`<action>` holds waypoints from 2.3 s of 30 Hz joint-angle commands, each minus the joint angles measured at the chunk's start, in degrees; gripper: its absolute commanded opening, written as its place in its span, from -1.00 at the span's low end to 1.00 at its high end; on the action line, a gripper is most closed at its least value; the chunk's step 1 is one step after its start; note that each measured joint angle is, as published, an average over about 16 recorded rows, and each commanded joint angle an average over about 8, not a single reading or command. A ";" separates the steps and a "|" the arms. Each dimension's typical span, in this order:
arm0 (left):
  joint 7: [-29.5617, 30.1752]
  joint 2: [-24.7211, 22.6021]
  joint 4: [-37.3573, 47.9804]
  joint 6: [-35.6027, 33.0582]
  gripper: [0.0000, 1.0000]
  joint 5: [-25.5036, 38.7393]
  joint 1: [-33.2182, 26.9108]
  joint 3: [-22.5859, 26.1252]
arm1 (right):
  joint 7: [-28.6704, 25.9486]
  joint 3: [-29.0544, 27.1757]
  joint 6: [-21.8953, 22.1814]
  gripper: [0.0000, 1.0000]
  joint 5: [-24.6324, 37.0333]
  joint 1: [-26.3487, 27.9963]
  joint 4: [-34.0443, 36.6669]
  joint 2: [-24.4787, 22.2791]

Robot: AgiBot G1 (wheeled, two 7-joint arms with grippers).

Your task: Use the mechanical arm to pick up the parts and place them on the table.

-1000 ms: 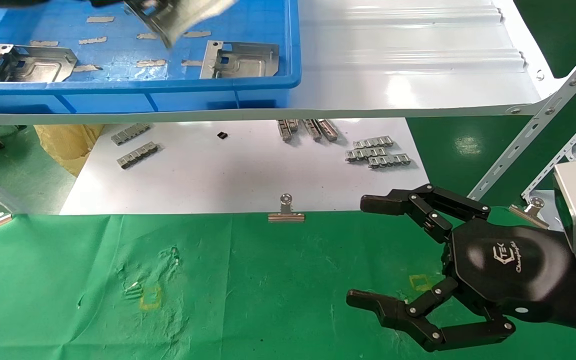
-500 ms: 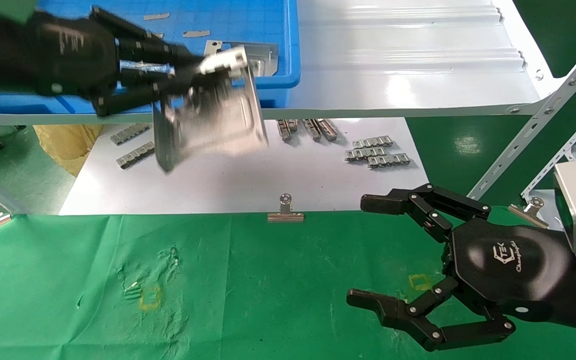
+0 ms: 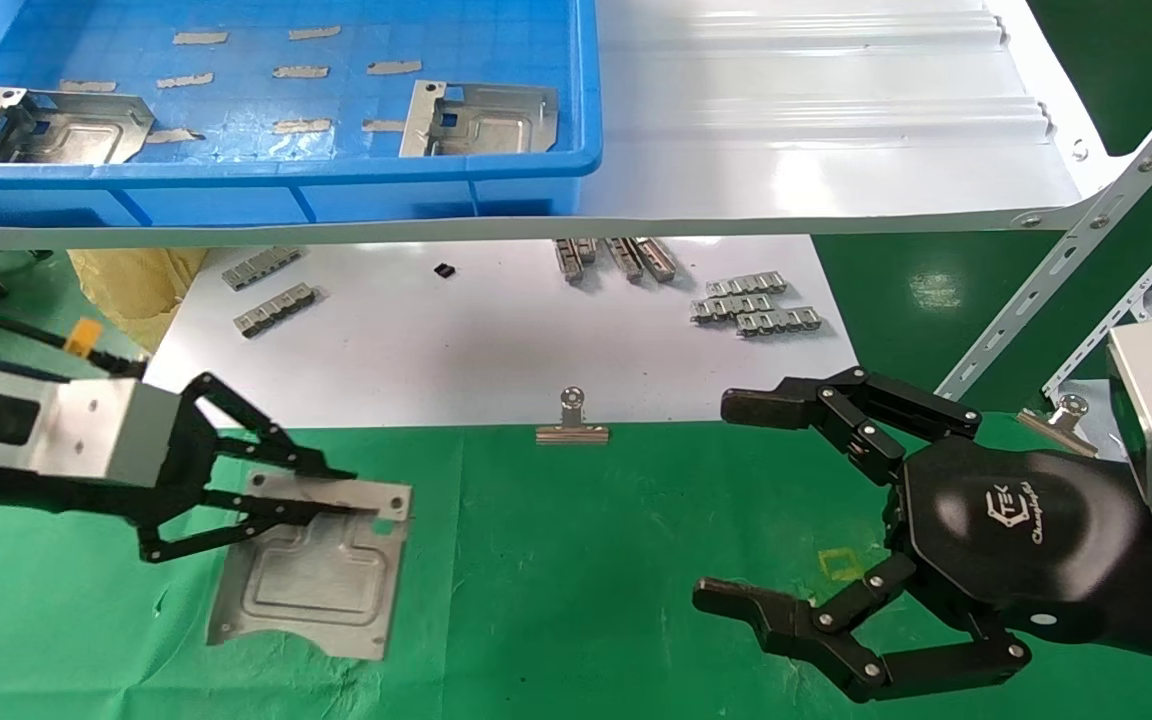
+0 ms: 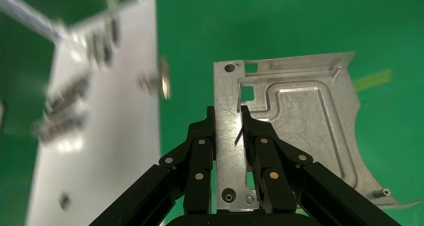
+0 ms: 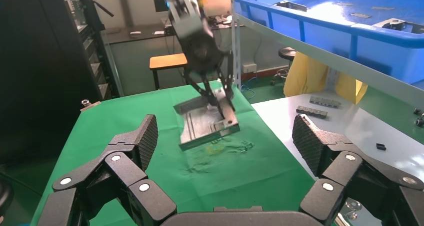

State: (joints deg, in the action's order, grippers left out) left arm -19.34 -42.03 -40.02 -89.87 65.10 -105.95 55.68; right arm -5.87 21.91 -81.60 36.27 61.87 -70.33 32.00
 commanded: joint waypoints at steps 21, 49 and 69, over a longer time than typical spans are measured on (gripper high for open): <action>-17.89 -7.27 23.32 5.44 1.00 3.51 6.65 3.96 | 0.00 0.00 0.00 1.00 0.00 0.00 0.00 0.00; -6.27 -4.61 24.55 -2.31 1.00 -9.28 8.88 1.20 | 0.00 -0.01 0.02 1.00 -0.01 -0.01 0.01 -0.01; 2.16 -1.98 10.90 -0.69 1.00 -12.30 17.11 -8.55 | 0.00 -0.01 0.02 1.00 -0.01 -0.01 0.01 -0.01</action>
State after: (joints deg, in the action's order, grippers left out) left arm -17.18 -44.01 -29.13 -90.56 52.80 -88.83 47.12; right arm -5.87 21.90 -81.58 36.26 61.86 -70.32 31.99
